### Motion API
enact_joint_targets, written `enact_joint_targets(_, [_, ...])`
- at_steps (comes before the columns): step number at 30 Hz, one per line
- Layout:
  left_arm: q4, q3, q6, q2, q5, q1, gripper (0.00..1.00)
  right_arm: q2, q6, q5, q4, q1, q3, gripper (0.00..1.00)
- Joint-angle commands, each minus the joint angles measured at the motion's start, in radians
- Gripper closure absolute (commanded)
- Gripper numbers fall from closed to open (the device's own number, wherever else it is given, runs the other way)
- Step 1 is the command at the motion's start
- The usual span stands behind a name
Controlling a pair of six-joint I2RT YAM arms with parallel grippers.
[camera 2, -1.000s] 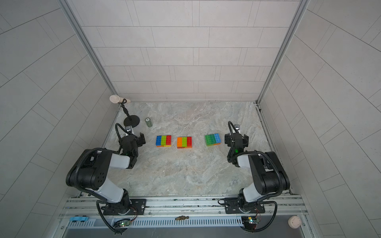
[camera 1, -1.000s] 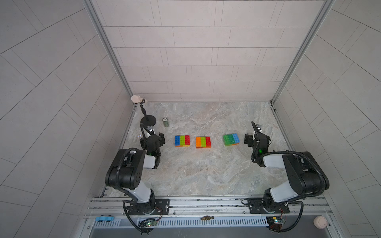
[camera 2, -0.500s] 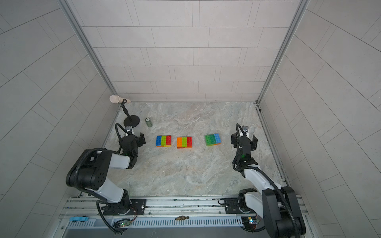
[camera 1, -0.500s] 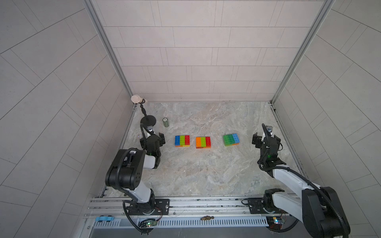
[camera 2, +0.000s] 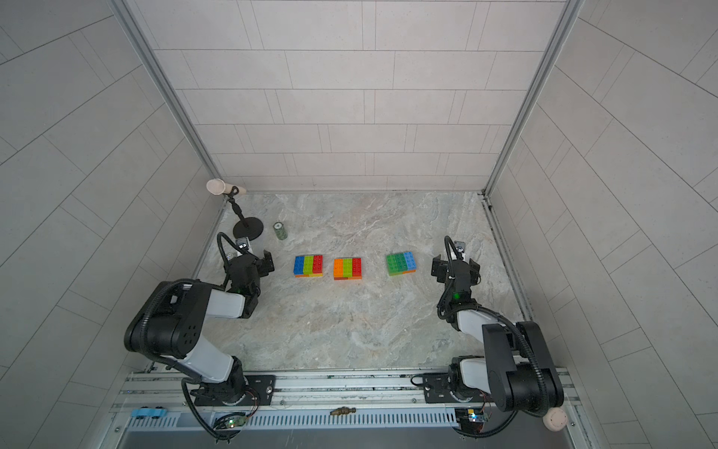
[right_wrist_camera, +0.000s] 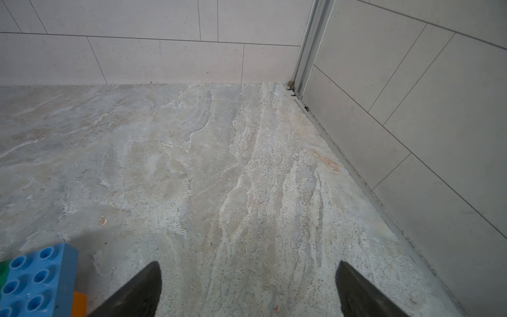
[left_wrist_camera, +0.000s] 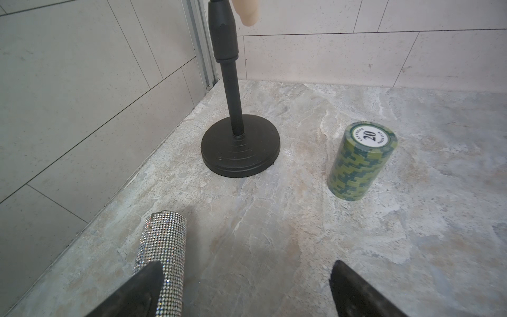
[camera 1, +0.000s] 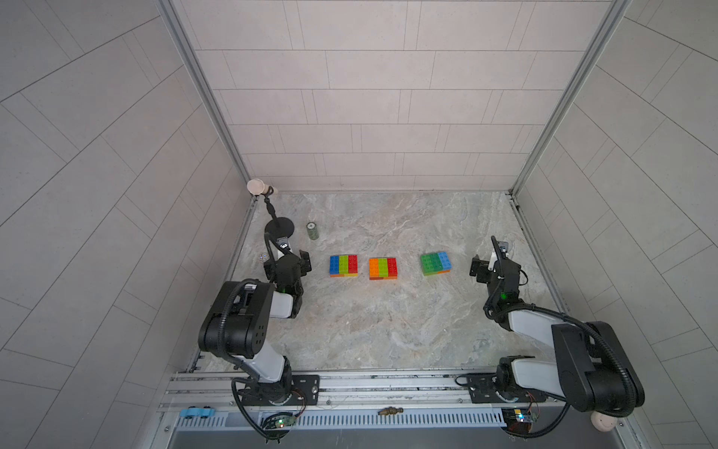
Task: Assemble a rectangle with lego
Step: Reset both arms
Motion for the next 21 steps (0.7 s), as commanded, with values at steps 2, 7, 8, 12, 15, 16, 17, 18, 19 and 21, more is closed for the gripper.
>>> enact_joint_targets(2, [0.02, 0.003, -0.003, -0.015, -0.005, -0.003, 0.0, 0.087, -0.002, -0.046, 0.148, -0.005, -0.002, 0.0])
enact_joint_targets(7, [0.018, 0.003, -0.003, -0.016, -0.006, -0.002, 0.0, 0.167, -0.01, -0.06, 0.211, -0.006, 0.002, 0.0])
enact_joint_targets(8, [0.019, 0.003, -0.004, -0.015, -0.005, -0.004, 0.0, 0.163, -0.008, -0.059, 0.192, -0.005, 0.011, 0.0])
enact_joint_targets(12, [0.018, 0.003, -0.002, -0.015, -0.006, -0.003, 0.0, 0.167, -0.006, -0.058, 0.162, -0.006, 0.028, 0.0])
enact_joint_targets(15, [0.018, 0.003, -0.003, -0.016, -0.006, -0.002, 0.01, 0.173, -0.006, -0.058, 0.137, -0.005, 0.046, 0.0])
enact_joint_targets(16, [0.018, 0.003, -0.003, -0.016, -0.005, -0.002, 0.0, 0.177, -0.007, -0.061, 0.133, -0.005, 0.051, 0.0])
enact_joint_targets(17, [0.018, 0.003, -0.004, -0.016, -0.006, -0.003, 0.0, 0.177, -0.006, -0.061, 0.118, -0.005, 0.057, 0.01])
enact_joint_targets(18, [0.018, 0.003, -0.003, -0.016, -0.004, -0.003, 0.0, 0.18, -0.006, -0.062, 0.107, -0.005, 0.067, 0.0])
enact_joint_targets(19, [0.018, 0.003, -0.003, -0.015, -0.005, -0.002, 0.0, 0.182, -0.007, -0.062, 0.098, -0.005, 0.072, 0.0])
enact_joint_targets(21, [0.018, 0.003, -0.003, -0.016, -0.005, -0.003, 0.0, 0.184, -0.007, -0.063, 0.089, -0.006, 0.077, 0.0])
